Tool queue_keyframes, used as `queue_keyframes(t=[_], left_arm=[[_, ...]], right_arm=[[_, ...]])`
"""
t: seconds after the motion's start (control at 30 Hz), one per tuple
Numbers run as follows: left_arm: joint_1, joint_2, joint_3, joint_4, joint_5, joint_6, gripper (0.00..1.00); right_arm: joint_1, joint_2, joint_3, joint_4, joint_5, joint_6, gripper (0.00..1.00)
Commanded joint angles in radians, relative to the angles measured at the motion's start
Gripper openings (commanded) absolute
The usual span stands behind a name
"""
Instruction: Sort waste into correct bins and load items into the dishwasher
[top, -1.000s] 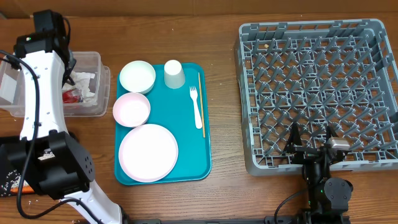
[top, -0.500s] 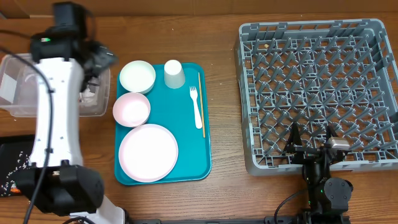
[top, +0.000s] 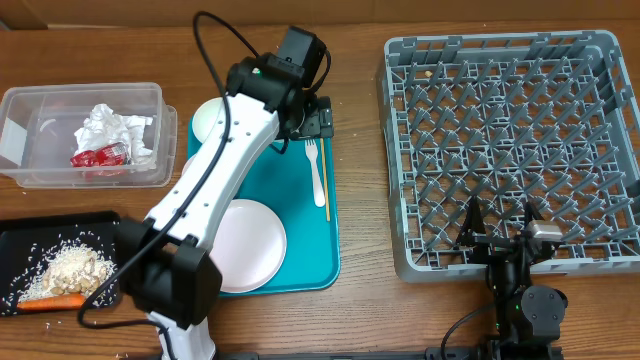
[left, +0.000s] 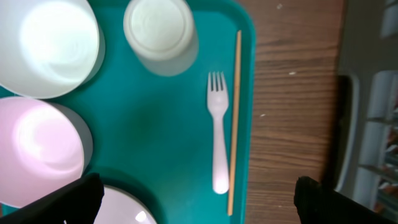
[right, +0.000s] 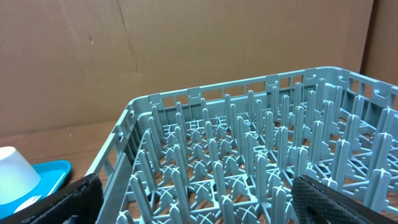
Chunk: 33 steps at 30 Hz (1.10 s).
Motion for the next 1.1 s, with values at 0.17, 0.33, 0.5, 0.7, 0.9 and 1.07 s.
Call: queue_keyframes(t=[0.17,0.33,0.5,0.7,0.9,1.07], left_arm=[[0.007,-0.084,0.021,-0.04,-0.069,0.008,1.0],[0.135,-0.298,0.022,-0.182,-0.33,-0.149,1.0],[0.43,-0.359,0.022,-0.303,-0.205,-0.244,1.0],[0.622,-0.347,0.018,-0.351,-0.042,-0.244,1.0],[0.631,-0.346,0.018,-0.351,-0.05,-0.243,1.0],[0.63,-0.346,0.018,-0.35,-0.05,-0.243,1.0]], right_arm=[[0.006,-0.008,-0.011,0.003,0.009,-0.002,1.0],[0.006,-0.008,-0.011,0.003,0.009,-0.002,1.0],[0.006,-0.008,-0.011,0.003,0.009,-0.002,1.0],[0.006,-0.008,-0.011,0.003,0.009,-0.002,1.0],[0.006,-0.008,-0.011,0.003,0.009,-0.002,1.0],[0.006,-0.008,-0.011,0.003,0.009,-0.002,1.0]])
